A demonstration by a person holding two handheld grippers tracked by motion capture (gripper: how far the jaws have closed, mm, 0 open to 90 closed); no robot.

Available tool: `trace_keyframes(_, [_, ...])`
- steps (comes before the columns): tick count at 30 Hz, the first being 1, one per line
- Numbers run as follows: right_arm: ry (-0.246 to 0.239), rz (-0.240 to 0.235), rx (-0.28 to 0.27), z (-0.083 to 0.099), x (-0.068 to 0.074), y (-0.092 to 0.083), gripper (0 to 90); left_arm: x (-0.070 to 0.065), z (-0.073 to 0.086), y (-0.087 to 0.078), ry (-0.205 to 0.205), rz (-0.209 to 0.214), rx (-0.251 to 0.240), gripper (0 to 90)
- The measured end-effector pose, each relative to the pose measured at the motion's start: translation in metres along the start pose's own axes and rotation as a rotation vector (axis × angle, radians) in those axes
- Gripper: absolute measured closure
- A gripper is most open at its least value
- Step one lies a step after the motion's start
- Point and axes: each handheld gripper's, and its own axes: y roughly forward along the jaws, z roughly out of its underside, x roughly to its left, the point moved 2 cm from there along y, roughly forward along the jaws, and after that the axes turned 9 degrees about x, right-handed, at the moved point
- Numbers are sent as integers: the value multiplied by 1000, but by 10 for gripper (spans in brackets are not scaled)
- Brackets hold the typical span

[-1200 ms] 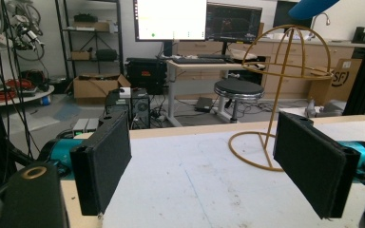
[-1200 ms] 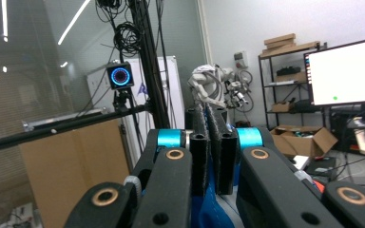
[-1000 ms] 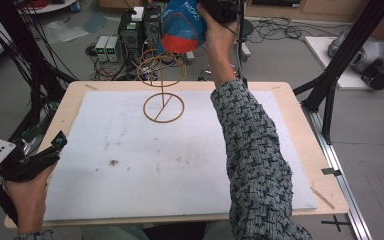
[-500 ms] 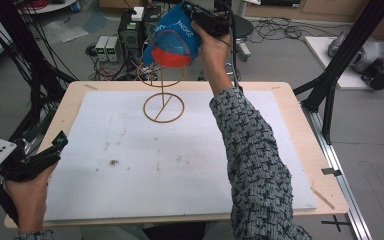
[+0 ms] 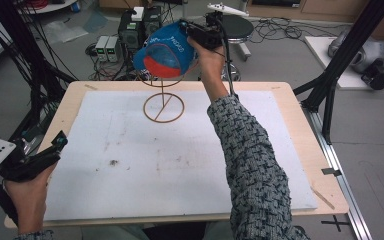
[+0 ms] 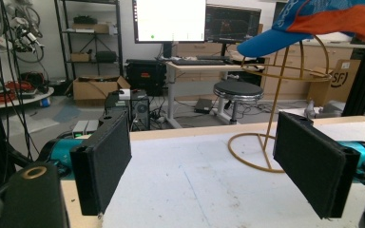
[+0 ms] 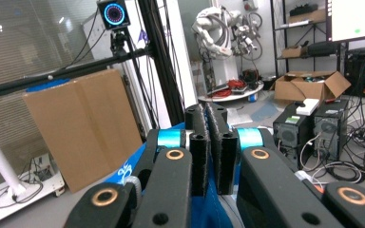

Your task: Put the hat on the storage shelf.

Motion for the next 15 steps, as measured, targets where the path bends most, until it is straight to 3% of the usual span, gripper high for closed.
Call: trace_keyframes(15, [-15, 14, 67, 22, 0, 8, 880, 0, -2, -2, -5, 0, -11, 203])
